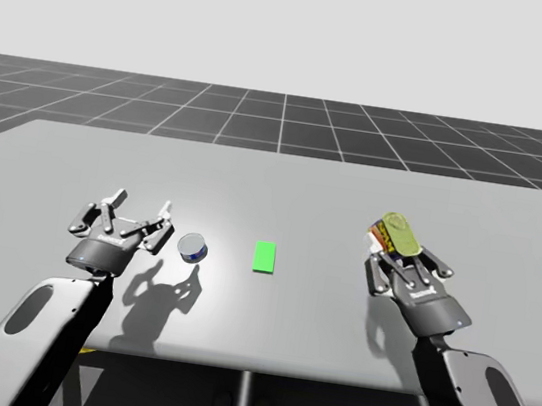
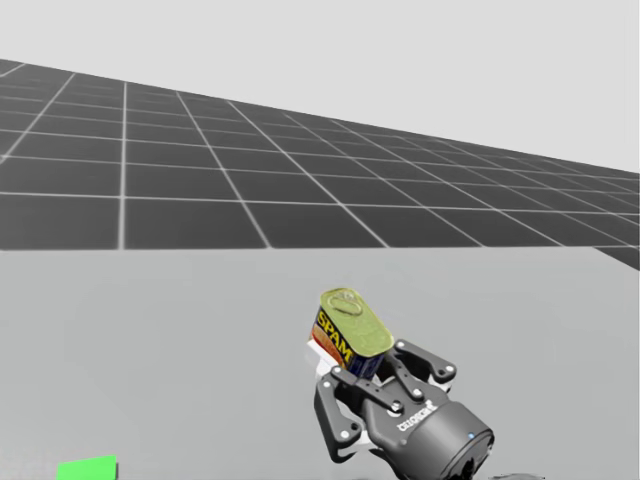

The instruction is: Look at the card. If it is red, pick the object on the left. If it is green, pick the object on the right.

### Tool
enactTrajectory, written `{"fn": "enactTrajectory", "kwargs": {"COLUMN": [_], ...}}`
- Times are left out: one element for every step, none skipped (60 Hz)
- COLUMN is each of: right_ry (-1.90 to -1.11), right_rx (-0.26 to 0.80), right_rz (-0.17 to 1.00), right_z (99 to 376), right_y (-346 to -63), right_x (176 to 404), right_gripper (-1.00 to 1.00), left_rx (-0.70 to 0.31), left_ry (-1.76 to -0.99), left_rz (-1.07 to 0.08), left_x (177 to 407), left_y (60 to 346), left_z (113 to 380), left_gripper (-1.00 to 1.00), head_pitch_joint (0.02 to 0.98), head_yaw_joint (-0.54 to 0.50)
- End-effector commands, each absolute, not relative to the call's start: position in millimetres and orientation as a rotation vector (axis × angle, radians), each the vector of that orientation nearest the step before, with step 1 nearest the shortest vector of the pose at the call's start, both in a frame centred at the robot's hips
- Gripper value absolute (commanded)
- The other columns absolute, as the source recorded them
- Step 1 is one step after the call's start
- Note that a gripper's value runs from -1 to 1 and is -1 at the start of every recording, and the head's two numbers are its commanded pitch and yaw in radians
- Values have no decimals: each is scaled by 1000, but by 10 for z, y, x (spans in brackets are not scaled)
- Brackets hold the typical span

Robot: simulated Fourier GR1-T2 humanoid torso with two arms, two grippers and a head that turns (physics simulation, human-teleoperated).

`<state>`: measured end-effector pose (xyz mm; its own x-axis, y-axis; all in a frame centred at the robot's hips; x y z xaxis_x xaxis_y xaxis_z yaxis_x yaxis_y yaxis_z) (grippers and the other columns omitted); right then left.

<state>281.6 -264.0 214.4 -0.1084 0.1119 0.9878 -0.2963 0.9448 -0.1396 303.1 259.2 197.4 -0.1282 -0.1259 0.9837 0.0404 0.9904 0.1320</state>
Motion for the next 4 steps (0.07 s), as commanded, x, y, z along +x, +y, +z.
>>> {"fn": "enactTrajectory", "kwargs": {"right_ry": [-1851,-1886,-1897,-1908], "right_rx": [42,33,30,26], "right_rz": [244,238,236,235], "right_z": [2872,2984,3020,3054], "right_y": [-2684,-2665,-2658,-2651], "right_x": [2895,2867,2856,2847], "right_gripper": [1000,1000,1000,1000], "left_rx": [67,67,67,67], "left_ry": [-1696,-1696,-1696,-1696], "left_rz": [-142,-141,-141,-141], "left_x": [3033,3033,3032,3032], "left_y": [2604,2605,2606,2606], "left_z": [1980,1981,1982,1982], "left_gripper": [-1000,-1000,-1000,-1000], "head_pitch_joint": [435,438,439,440], "head_yaw_joint": [-398,-398,-398,-398]}}
